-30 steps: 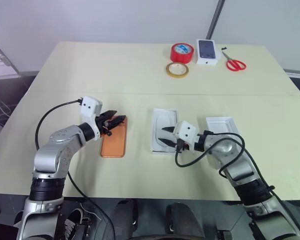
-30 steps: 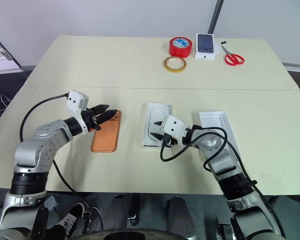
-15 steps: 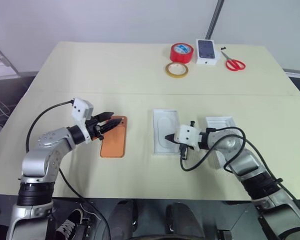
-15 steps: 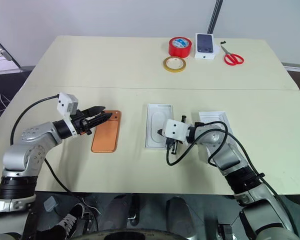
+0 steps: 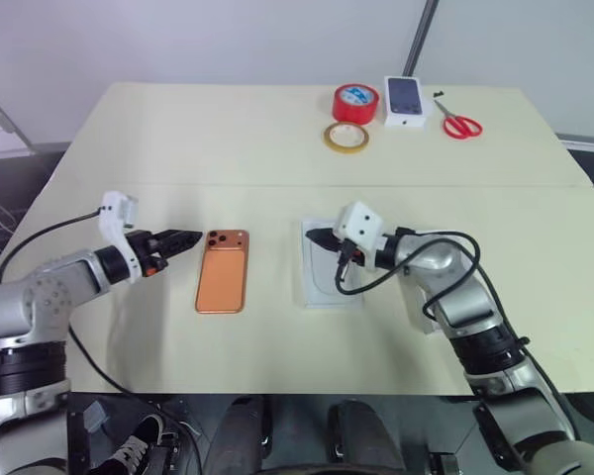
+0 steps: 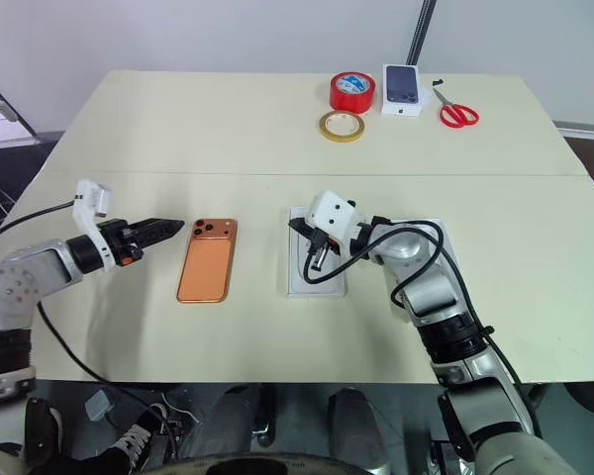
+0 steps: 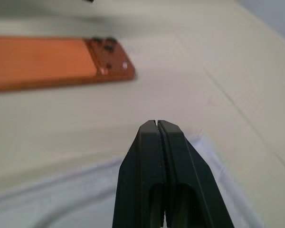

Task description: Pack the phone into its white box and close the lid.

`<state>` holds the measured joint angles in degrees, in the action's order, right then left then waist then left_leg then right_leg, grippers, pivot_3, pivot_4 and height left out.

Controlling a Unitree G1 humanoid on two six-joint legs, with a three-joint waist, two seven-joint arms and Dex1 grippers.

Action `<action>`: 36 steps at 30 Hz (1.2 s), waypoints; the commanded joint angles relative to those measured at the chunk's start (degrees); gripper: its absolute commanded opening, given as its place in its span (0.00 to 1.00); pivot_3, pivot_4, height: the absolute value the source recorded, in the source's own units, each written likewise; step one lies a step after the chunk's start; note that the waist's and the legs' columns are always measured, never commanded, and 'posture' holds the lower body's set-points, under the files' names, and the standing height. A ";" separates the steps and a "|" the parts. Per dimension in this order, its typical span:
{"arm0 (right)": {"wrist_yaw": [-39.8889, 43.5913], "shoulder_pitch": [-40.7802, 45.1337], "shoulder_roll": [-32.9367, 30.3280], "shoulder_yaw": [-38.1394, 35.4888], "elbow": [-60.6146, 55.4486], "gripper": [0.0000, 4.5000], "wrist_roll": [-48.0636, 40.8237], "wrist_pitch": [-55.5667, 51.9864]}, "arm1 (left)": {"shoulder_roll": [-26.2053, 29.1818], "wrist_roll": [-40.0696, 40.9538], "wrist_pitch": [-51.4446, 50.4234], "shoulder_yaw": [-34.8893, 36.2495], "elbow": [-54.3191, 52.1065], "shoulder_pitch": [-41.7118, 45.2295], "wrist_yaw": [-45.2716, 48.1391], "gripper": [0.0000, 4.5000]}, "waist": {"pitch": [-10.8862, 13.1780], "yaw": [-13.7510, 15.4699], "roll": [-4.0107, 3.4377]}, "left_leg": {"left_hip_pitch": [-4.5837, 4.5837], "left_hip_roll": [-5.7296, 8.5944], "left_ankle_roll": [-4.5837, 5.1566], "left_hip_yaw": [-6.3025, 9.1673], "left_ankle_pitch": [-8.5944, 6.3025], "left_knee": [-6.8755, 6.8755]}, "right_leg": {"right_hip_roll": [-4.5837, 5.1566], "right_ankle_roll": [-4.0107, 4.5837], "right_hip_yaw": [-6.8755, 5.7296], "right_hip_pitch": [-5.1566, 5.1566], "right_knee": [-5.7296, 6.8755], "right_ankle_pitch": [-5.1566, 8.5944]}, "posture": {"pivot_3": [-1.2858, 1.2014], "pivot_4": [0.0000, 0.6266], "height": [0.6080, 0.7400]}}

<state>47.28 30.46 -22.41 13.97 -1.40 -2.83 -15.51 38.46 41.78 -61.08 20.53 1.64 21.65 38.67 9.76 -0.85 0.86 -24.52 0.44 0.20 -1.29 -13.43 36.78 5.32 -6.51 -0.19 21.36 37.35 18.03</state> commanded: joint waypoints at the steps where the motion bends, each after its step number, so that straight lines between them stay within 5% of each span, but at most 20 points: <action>1: -0.56 3.94 3.53 4.97 -0.16 0.01 2.12 -0.83 | 0.98 3.71 -8.42 2.75 0.15 1.39 -2.39 0.54 | 0.00 -0.17 0.00 | 0.00 0.00 0.00 0.00 0.00 0.01 | 0.00 0.00 0.01 0.02 0.05 0.00 | 0.52 0.24 0.91; 13: -1.13 11.16 10.34 16.59 12.54 0.01 10.67 -3.01 | -3.30 4.83 -14.61 3.57 -3.55 -2.49 -8.81 0.54 | -0.01 -0.17 0.03 | 0.03 0.03 -0.07 0.00 0.02 0.01 | 0.03 0.01 -0.01 0.12 0.14 0.00 | 0.52 0.24 0.91; 36: 0.40 10.94 13.70 19.68 14.48 0.01 16.21 -3.65 | -7.50 2.21 -16.89 -5.68 -1.59 -1.29 -8.81 0.54 | -0.27 0.05 -0.15 | 0.19 0.10 -0.16 0.01 0.00 -0.04 | 0.08 0.01 -0.02 0.13 0.12 0.00 | 0.52 0.24 0.91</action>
<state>46.95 41.51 -10.27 32.52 13.75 13.58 -19.41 32.26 45.12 -77.07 19.45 -1.75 21.15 29.82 9.49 -0.80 0.71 -24.28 0.54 -0.01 -1.28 -13.47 36.74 5.40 -6.50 -0.21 21.46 37.47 18.03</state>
